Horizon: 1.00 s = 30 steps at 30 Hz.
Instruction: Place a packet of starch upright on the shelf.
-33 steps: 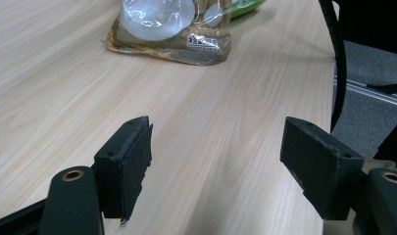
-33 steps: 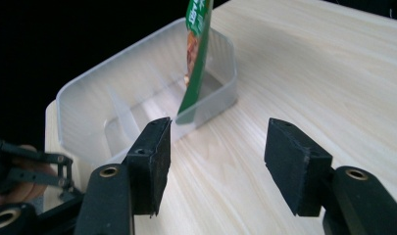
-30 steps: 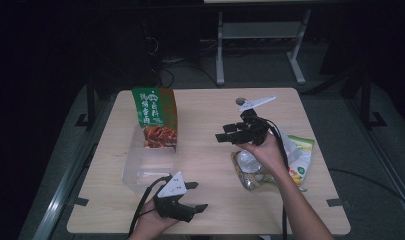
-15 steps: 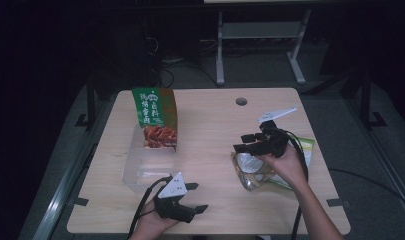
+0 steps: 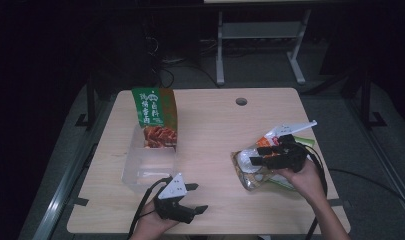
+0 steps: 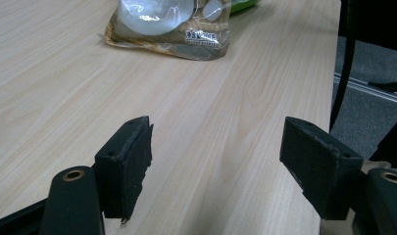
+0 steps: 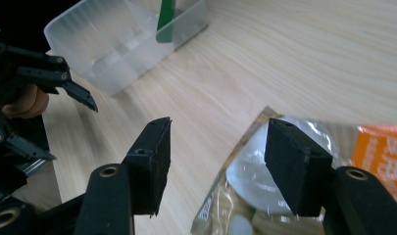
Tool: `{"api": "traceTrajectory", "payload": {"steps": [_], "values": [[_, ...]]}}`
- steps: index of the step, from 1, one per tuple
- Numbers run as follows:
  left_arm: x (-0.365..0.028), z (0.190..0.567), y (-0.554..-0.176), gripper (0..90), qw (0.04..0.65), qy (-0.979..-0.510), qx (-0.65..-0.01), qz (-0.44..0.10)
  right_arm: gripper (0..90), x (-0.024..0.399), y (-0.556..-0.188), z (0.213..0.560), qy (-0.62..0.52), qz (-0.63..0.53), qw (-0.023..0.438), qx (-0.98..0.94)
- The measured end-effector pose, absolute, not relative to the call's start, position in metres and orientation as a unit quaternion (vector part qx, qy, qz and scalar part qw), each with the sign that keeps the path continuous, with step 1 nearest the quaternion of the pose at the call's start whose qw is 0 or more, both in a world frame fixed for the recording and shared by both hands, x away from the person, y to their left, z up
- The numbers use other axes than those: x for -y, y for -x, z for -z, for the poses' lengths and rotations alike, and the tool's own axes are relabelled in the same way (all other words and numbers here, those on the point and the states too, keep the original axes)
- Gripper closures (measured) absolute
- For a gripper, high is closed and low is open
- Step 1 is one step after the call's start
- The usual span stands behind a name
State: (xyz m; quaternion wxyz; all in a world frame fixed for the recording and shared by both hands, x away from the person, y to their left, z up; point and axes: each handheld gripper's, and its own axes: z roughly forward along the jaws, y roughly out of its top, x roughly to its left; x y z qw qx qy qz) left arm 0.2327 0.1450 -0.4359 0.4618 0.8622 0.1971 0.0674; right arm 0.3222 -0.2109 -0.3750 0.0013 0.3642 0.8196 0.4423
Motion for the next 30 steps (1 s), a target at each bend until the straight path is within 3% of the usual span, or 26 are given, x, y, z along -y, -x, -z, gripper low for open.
{"api": "traceTrajectory", "payload": {"steps": [30], "values": [[-0.143, 0.438, -0.23, 28.2, 0.461, -0.863, -0.196, -0.064, 44.8, 0.269, -0.264, 0.411, -0.416, -0.415, 0.006, -0.809]]}}
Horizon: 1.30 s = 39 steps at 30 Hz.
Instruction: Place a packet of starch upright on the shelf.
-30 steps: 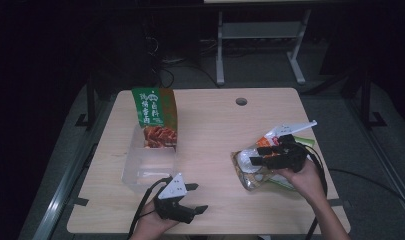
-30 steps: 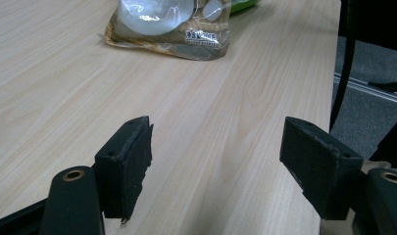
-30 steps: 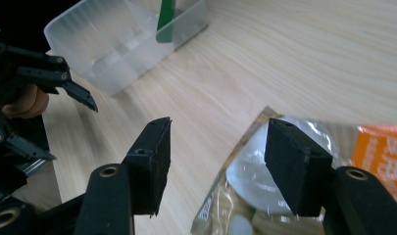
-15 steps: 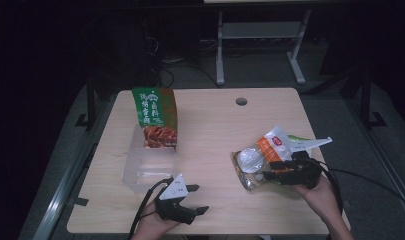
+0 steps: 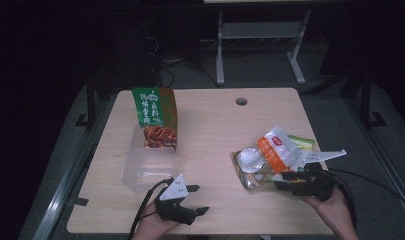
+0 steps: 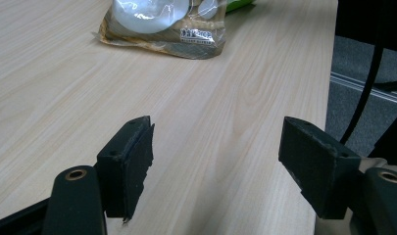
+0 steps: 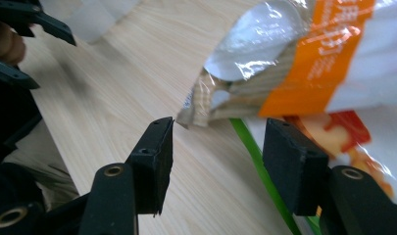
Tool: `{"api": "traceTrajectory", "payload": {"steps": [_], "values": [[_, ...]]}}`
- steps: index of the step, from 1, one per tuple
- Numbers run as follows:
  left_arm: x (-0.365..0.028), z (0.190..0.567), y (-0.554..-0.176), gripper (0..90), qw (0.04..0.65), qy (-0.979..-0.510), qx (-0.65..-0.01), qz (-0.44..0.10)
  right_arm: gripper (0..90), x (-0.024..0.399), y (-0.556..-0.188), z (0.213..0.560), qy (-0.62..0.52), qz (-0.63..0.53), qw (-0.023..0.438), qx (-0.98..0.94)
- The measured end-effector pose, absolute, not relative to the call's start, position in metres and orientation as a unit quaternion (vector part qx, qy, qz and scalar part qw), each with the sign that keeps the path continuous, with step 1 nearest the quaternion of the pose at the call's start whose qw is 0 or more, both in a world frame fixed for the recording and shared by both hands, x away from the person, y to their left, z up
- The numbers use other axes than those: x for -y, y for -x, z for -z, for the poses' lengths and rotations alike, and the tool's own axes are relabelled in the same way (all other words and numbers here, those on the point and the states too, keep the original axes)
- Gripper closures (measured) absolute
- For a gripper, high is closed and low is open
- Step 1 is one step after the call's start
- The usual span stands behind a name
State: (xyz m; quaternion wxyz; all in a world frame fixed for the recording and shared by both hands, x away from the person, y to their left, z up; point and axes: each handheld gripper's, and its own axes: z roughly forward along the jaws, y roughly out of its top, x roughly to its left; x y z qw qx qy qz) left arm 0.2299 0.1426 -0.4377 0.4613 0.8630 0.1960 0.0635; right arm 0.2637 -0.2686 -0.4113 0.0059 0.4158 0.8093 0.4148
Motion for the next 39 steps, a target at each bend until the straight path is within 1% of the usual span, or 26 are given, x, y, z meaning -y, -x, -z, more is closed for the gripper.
{"api": "traceTrajectory", "payload": {"steps": [10, 19, 23, 27, 31, 32, 35, 39], "values": [[-0.142, 0.438, -0.23, 28.0, 0.459, -0.865, -0.194, -0.064, 41.7, 0.278, -0.274, 0.415, -0.452, -0.407, 0.023, -0.794], [-0.141, 0.438, -0.23, 28.0, 0.459, -0.865, -0.192, -0.064, 43.6, 0.272, -0.297, 0.417, -0.468, -0.42, 0.022, -0.777], [-0.141, 0.438, -0.23, 28.0, 0.461, -0.863, -0.196, -0.062, 48.5, 0.266, -0.306, 0.419, -0.473, -0.428, 0.023, -0.77], [-0.141, 0.438, -0.23, 28.0, 0.461, -0.863, -0.195, -0.063, 57.3, 0.258, -0.314, 0.421, -0.481, -0.427, 0.028, -0.765], [-0.14, 0.438, -0.231, 28.0, 0.462, -0.863, -0.194, -0.063, 67.9, 0.253, -0.32, 0.425, -0.487, -0.426, 0.03, -0.762], [-0.14, 0.437, -0.231, 28.0, 0.462, -0.863, -0.194, -0.063, 73.5, 0.252, -0.321, 0.425, -0.49, -0.425, 0.03, -0.761], [-0.14, 0.437, -0.231, 28.0, 0.463, -0.863, -0.195, -0.062, 82.9, 0.246, -0.323, 0.427, -0.484, -0.42, 0.034, -0.767], [-0.14, 0.437, -0.231, 28.0, 0.465, -0.861, -0.196, -0.061, 89.0, 0.241, -0.322, 0.424, -0.472, -0.429, 0.039, -0.77]]}}
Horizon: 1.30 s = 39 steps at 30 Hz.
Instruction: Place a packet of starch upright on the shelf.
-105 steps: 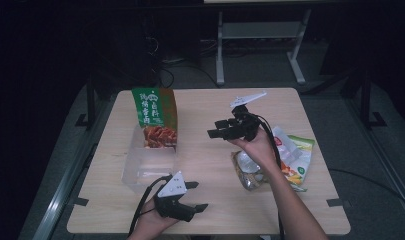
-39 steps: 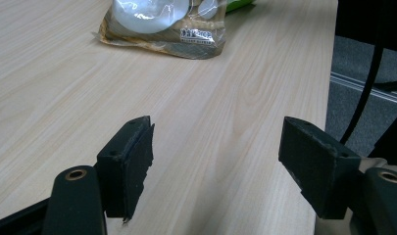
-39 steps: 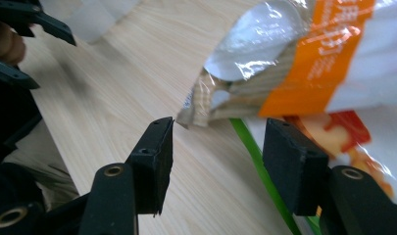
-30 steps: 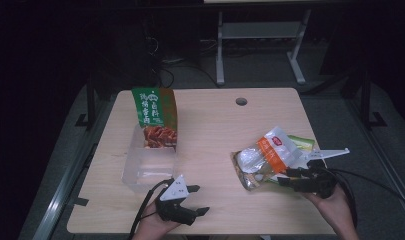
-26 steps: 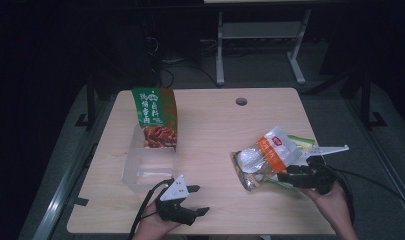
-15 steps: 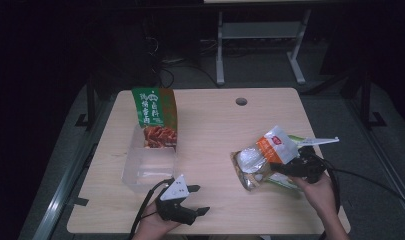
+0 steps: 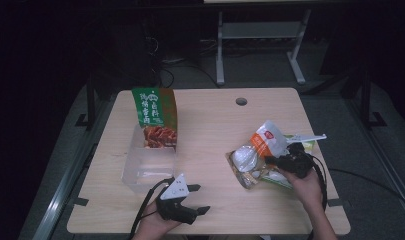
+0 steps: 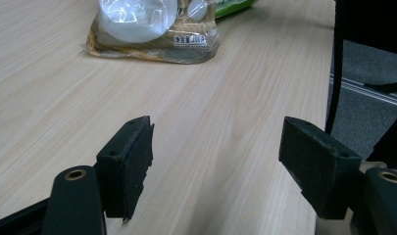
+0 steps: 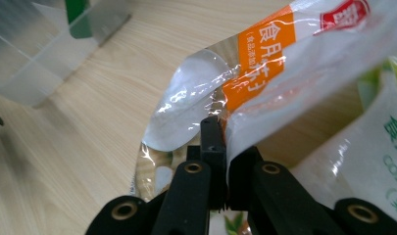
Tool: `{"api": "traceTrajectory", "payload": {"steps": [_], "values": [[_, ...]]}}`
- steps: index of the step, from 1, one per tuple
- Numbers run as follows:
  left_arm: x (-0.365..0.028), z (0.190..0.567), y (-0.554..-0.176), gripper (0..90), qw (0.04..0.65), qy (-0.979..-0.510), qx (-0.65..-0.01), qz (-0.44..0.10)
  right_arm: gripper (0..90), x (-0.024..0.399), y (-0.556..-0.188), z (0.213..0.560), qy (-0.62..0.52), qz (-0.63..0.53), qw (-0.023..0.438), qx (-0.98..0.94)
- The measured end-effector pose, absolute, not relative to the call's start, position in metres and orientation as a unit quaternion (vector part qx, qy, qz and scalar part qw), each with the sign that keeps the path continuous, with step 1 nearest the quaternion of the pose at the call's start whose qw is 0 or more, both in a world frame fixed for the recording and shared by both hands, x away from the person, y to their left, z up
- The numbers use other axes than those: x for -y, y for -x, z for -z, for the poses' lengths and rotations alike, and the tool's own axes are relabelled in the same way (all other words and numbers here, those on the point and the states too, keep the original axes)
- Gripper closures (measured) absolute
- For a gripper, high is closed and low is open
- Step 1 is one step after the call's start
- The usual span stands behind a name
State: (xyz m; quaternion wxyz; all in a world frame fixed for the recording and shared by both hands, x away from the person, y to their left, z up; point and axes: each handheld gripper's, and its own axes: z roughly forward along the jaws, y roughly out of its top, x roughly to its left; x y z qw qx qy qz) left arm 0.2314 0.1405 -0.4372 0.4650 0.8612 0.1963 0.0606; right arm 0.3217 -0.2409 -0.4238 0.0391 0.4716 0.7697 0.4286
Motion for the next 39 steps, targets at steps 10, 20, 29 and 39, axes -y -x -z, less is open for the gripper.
{"api": "traceTrajectory", "payload": {"steps": [10, 20, 29, 39], "values": [[-0.14, 0.435, -0.232, 27.6, 0.471, -0.857, -0.201, -0.06, 90.0, 0.221, -0.314, 0.399, -0.407, -0.462, 0.044, -0.787], [-0.138, 0.434, -0.234, 26.2, 0.473, -0.855, -0.205, -0.06, 90.0, 0.196, -0.307, 0.382, -0.333, -0.468, 0.034, -0.818], [-0.133, 0.433, -0.235, 25.6, 0.474, -0.853, -0.207, -0.062, 90.0, 0.186, -0.3, 0.377, -0.271, -0.489, 0.011, -0.829], [-0.113, 0.43, -0.248, 22.0, 0.467, -0.85, -0.223, -0.095, 90.0, 0.19, -0.298, 0.388, -0.241, -0.498, -0.005, -0.833]]}}
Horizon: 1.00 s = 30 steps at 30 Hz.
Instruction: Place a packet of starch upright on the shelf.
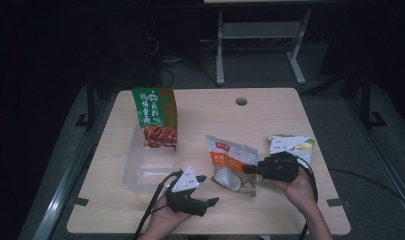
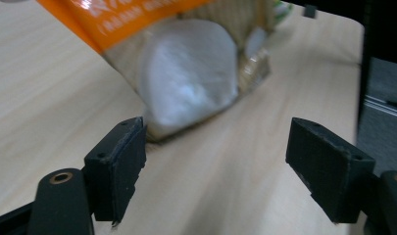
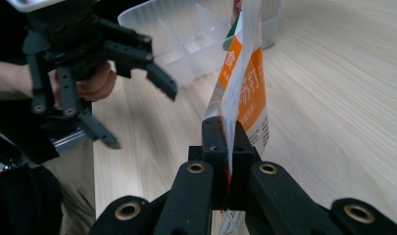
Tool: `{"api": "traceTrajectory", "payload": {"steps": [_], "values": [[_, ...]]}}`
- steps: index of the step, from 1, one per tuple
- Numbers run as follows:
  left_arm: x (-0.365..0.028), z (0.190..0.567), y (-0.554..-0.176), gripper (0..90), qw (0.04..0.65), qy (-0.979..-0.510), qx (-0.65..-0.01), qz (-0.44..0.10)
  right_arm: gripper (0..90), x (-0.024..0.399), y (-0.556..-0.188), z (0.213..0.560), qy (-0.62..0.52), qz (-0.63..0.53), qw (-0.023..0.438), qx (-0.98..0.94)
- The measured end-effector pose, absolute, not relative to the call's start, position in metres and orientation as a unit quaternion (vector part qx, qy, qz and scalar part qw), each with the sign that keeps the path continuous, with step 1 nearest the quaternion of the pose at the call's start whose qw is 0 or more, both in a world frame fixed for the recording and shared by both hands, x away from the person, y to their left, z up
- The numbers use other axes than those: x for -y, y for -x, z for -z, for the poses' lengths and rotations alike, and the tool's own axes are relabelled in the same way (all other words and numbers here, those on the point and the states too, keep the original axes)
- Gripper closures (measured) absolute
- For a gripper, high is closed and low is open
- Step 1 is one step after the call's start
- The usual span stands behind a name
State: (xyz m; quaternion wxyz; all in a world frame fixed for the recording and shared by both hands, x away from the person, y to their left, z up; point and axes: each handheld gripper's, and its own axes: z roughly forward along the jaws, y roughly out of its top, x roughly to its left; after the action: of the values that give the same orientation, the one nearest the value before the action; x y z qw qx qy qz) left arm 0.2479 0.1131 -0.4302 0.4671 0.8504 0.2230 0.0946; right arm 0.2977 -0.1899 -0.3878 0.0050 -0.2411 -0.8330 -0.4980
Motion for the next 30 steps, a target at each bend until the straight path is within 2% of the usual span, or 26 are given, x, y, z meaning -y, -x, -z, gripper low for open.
{"api": "traceTrajectory", "payload": {"steps": [8, 11, 13, 15, 23, 30], "values": [[-0.096, 0.436, -0.273, 22.8, 0.456, -0.849, -0.254, -0.08, 90.0, 0.198, -0.298, 0.388, 0.22, 0.499, 0.015, 0.838], [-0.091, 0.44, -0.282, 26.5, 0.456, -0.847, -0.266, -0.064, 89.9, 0.201, -0.299, 0.388, 0.216, 0.5, 0.016, 0.839], [-0.087, 0.441, -0.287, 32.5, 0.466, -0.839, -0.276, -0.055, 89.9, 0.202, -0.299, 0.388, 0.218, 0.496, 0.015, 0.84], [-0.084, 0.44, -0.291, 45.1, 0.472, -0.834, -0.28, -0.05, 89.9, 0.202, -0.3, 0.388, 0.217, 0.494, 0.014, 0.842], [-0.079, 0.436, -0.299, 85.1, 0.477, -0.834, -0.275, -0.031, 89.9, 0.201, -0.302, 0.388, 0.217, 0.484, 0.003, 0.848], [-0.077, 0.434, -0.295, 89.4, 0.467, -0.842, -0.264, -0.058, 89.7, 0.201, -0.304, 0.389, 0.241, 0.48, -0.011, 0.844]]}}
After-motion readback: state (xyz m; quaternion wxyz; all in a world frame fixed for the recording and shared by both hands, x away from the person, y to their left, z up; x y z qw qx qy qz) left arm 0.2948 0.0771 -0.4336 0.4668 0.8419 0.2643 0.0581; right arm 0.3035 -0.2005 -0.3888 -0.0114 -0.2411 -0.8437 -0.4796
